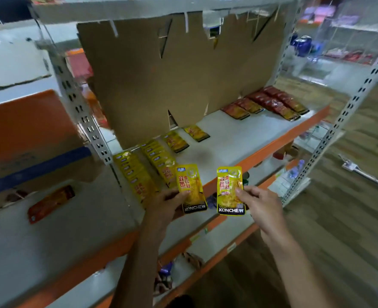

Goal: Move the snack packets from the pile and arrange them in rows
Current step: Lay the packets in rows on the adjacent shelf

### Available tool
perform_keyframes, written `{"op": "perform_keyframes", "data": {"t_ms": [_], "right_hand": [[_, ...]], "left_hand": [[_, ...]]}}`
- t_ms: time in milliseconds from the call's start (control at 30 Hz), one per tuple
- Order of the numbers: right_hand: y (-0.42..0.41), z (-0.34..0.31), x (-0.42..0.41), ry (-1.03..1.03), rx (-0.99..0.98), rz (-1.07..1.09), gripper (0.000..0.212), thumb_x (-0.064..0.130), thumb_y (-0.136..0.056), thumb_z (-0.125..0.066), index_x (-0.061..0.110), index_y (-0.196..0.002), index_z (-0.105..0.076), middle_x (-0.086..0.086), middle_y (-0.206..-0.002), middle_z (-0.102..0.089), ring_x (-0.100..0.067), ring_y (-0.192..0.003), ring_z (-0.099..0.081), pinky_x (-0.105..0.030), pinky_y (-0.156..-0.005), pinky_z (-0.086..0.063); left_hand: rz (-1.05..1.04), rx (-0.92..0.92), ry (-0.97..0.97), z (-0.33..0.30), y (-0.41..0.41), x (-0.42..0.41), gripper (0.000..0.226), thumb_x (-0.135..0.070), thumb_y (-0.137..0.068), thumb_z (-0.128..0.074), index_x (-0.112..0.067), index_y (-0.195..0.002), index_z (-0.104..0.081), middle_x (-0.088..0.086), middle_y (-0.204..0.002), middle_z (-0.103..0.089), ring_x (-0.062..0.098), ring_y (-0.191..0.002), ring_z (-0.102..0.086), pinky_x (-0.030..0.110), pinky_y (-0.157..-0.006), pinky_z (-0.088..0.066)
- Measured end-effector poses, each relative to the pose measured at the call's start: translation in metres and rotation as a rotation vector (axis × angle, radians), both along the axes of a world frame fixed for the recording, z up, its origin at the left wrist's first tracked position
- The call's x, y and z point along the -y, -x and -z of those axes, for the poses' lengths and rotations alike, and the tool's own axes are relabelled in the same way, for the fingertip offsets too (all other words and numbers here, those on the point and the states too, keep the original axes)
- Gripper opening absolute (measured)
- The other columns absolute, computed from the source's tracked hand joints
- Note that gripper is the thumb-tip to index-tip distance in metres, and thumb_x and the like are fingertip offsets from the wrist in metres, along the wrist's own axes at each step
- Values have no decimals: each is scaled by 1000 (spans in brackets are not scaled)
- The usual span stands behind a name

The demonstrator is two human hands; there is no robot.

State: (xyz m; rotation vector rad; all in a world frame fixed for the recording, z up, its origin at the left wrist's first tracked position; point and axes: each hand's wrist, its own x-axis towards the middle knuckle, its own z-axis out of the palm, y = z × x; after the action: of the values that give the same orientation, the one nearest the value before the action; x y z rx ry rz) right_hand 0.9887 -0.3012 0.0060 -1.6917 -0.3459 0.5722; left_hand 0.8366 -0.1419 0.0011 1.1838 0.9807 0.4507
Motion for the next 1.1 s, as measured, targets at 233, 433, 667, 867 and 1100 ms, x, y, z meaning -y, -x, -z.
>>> {"op": "perform_keyframes", "data": {"t_ms": [233, 433, 667, 867, 1100], "right_hand": [[-56, 9, -30, 10, 22, -31, 20, 20, -93, -66, 25, -74, -72, 12, -70, -72, 5, -64, -65, -8, -55, -44], [-100, 12, -67, 0, -10, -48, 24, 20, -93, -66, 30, -72, -70, 17, -72, -72, 1, -74, -67, -13, -62, -45], [-146, 14, -107, 40, -69, -182, 7, 19, -89, -71, 17, -88, -78, 3, -79, -77, -14, -78, -72, -25, -65, -51], [-196, 16, -146, 120, -70, -318, 3, 18, -85, -75, 19, -83, -76, 5, -72, -72, -14, -70, -64, -27, -66, -46], [-242, 11, -171, 165, -34, -574, 12, 16, -89, -71, 21, -80, -76, 5, -71, -73, -10, -65, -65, -28, -62, -46]], "left_hand": [[-68, -91, -67, -2, -49, -31, 3, -4, -91, -67, -3, -89, -69, 9, -61, -51, 13, -46, -51, 18, -43, -45], [-63, -107, -69, -1, -89, -70, 3, -4, -90, -69, -5, -89, -72, 4, -56, -55, 14, -49, -52, 24, -52, -47], [-98, -159, -111, -2, -119, -88, 6, -6, -87, -73, -10, -85, -76, 7, -66, -63, 18, -62, -54, 39, -70, -47], [-257, -233, -138, -1, -144, -93, 6, -15, -89, -73, -18, -85, -76, -5, -64, -68, 13, -65, -59, 32, -71, -51], [-497, -303, -161, 10, -173, -73, 16, -12, -90, -70, -26, -81, -72, -10, -60, -68, 4, -53, -57, 18, -51, -45]]}}
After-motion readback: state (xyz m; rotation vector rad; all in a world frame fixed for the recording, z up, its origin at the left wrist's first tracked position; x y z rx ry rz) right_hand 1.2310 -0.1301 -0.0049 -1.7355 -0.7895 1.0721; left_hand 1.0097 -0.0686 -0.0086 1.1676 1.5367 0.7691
